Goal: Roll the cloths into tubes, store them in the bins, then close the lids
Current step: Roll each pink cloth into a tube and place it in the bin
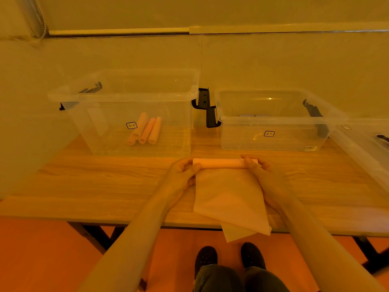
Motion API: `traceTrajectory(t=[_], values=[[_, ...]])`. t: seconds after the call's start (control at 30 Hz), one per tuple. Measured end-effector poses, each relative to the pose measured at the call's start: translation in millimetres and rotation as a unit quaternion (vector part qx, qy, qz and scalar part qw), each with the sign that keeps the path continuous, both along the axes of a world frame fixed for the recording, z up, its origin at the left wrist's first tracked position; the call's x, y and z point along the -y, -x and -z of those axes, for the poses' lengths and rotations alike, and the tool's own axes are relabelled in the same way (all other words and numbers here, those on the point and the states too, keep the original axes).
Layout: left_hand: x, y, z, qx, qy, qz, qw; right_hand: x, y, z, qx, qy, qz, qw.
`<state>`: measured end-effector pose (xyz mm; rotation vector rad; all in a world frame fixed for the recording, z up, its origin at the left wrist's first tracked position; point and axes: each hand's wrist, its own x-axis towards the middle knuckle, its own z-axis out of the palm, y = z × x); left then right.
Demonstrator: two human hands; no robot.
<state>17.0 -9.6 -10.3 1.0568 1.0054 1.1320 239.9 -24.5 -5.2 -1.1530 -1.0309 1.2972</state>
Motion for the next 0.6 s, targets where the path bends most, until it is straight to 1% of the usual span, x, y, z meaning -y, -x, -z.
traceTrajectory(t=[0.07,0.13,0.33,0.43,0.5,0.6], values=[[1.7,0.0,-1.7,0.004,-0.01,0.01,1.0,0.9,-0.6,-0.1,0.015,0.003,0.0,1.0],[2.7,0.1,-2.6,0.005,-0.01,0.013,1.0,2.4,-1.1,1.1,0.01,0.002,-0.01,1.0],[4.0,-1.4,-6.9,0.013,0.023,-0.011,1.0,3.9,-0.6,0.1,0.009,-0.009,-0.029,1.0],[5.1,-1.7,-4.3,-0.015,0.005,-0.031,0.999,4.8,0.9,1.0,0.009,-0.008,-0.031,0.999],[6.2,-0.2,-3.1,-0.017,-0.005,-0.022,1.0,6.4,1.5,1.2,-0.001,-0.005,-0.026,1.0],[5.5,0.5,-3.4,0.007,0.008,-0.004,1.0,7.0,0.6,0.3,-0.003,-0.003,-0.008,1.0]])
